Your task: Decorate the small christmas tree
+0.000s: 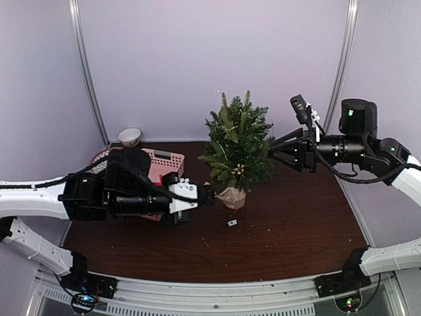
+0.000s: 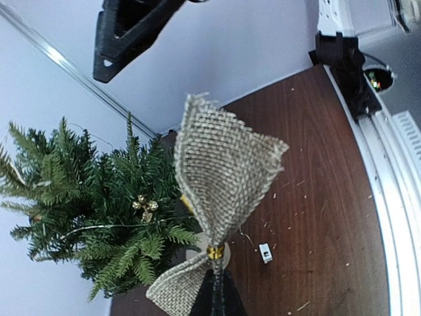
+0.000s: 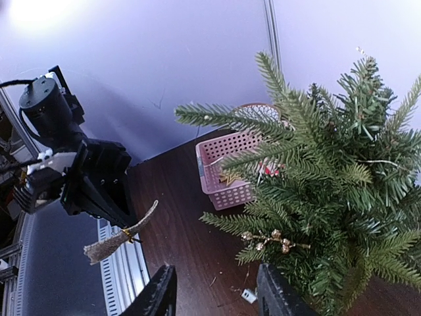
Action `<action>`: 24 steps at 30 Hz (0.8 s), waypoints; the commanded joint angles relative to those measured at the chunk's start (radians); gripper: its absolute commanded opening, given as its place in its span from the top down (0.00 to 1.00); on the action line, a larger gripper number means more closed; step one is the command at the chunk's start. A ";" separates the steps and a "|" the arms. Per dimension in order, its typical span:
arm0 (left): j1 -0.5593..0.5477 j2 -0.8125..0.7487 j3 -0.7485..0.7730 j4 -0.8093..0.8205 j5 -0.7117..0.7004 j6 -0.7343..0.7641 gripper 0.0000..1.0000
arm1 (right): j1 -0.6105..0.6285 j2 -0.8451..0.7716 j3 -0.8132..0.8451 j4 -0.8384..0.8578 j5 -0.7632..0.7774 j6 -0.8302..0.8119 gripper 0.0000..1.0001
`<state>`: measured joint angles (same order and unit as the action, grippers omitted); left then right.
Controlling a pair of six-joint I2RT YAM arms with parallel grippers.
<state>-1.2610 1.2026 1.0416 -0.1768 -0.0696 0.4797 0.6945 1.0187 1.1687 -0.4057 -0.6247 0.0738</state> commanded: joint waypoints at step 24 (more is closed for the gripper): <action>-0.175 0.158 0.117 -0.069 -0.237 0.695 1.00 | 0.249 0.172 0.254 -0.494 0.053 0.000 0.67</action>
<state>-1.4269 1.3506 1.1103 -0.2550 -0.2878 1.1381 0.9016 1.1675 1.3811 -0.8505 -0.6147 0.0761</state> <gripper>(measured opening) 0.007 0.333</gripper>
